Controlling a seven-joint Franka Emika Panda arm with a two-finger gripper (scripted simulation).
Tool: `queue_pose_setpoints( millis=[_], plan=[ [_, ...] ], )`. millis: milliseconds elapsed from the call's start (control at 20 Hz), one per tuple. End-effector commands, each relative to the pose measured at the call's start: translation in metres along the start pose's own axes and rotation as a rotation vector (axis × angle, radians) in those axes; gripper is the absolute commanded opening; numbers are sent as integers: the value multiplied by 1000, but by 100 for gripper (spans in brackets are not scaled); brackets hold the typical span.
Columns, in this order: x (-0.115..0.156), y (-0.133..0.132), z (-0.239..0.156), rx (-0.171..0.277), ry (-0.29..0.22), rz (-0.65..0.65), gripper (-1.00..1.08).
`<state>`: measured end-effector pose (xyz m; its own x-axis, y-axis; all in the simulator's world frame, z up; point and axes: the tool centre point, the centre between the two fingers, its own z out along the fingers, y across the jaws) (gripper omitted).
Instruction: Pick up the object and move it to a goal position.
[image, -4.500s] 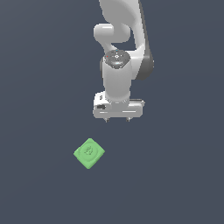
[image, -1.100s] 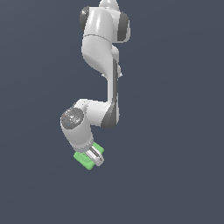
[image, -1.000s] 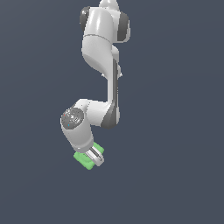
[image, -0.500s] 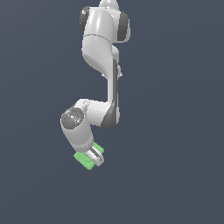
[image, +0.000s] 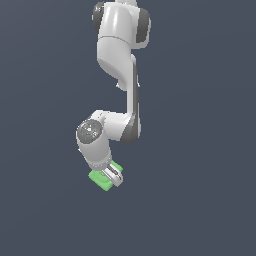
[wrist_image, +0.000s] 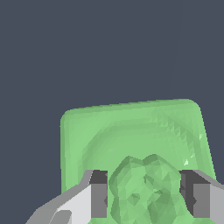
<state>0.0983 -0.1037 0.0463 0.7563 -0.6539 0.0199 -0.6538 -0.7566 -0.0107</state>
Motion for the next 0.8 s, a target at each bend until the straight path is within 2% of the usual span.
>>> queue_pose_setpoints(
  millis=[0, 300, 750],
  plan=[
    [-10, -3, -1, 0, -1, -1, -100],
    [-46, -11, -4, -2, -4, -1, -100],
    [-123, -29, -12, -5, -10, -3, -100]
  ],
)
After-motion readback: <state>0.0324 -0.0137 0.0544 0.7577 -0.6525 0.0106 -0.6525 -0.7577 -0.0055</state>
